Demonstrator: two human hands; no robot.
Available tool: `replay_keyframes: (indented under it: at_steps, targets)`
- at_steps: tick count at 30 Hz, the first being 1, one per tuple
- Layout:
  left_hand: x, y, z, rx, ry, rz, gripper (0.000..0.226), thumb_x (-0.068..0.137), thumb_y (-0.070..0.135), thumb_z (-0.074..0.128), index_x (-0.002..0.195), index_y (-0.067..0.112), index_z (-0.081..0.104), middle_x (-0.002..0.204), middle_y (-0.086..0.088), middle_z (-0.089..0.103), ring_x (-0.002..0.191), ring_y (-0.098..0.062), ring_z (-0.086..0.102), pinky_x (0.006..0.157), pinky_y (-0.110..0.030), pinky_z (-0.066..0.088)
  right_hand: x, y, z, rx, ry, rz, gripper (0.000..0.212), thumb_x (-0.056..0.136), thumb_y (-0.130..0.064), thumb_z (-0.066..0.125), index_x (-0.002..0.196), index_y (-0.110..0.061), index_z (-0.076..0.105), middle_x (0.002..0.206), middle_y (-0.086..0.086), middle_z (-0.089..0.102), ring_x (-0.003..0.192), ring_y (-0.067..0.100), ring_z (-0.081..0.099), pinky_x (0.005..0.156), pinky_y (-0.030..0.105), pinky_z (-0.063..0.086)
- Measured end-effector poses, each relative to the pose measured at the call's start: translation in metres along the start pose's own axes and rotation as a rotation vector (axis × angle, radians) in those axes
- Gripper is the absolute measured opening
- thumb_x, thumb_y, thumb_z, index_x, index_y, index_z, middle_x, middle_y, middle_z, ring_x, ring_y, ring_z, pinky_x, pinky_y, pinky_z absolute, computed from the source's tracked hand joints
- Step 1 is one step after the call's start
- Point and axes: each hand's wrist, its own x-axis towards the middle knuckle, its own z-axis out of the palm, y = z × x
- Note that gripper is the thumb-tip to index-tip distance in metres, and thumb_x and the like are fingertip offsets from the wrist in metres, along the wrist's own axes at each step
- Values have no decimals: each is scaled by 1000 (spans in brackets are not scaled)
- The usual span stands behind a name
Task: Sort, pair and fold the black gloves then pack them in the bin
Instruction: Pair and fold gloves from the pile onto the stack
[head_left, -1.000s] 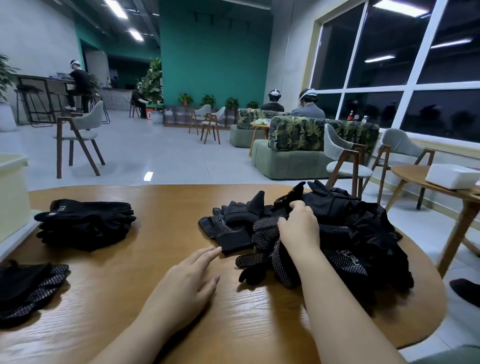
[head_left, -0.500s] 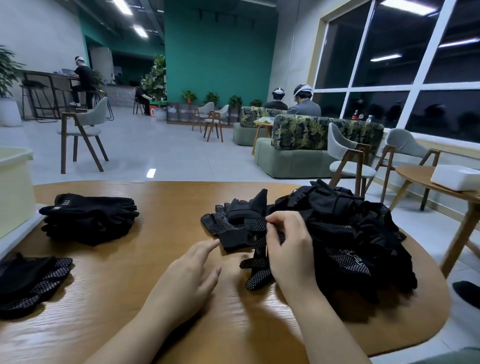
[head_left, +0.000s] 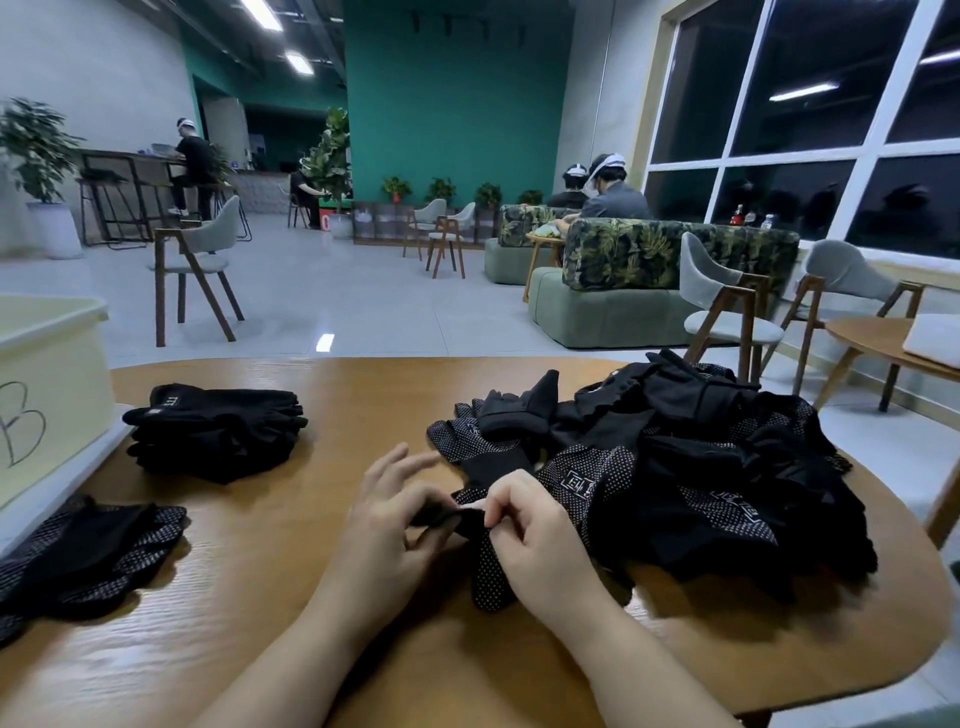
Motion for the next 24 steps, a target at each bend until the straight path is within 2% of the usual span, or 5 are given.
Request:
replay_keyframes:
  at_steps: [3,10,15,19,24]
  targets:
    - [-1,10,-5,-81,34,-98,11,81,41,60,78,31,56,85,24,62,93,6,55,76,-11,40,0,-1,2,-150,66,-75,27,79,-6,46,70,-29,58,89,-16,51,100,0,53,85,14,39]
    - [0,14,-13,-370,282,-374,24,94,8,52,91,29,41,71,-5,55,57,-10,52,51,-21,44,-3,-2,10,-732,112,-76,46,73,-44,48,114,-31,65,130,-1,52,123,17,37,97,39,36]
    - [-1,5,-22,-348,347,-436,41,88,-5,37,80,28,59,80,-9,61,70,-30,59,54,-33,50,-4,12,9,-945,-8,165,59,60,-39,63,119,-34,61,127,6,58,118,26,52,89,47,47]
    - [-8,-1,-34,-358,381,-602,44,90,5,37,118,34,57,122,-3,57,113,-23,56,97,-40,48,-1,18,3,-924,-21,286,53,86,-36,58,137,-31,45,149,5,34,141,25,25,113,46,20]
    - [-21,5,-47,-386,203,-694,74,81,-16,39,147,17,29,138,-11,48,125,-36,46,107,-51,35,0,17,10,-775,141,5,29,64,-27,64,93,-28,69,107,-2,65,111,15,50,94,38,40]
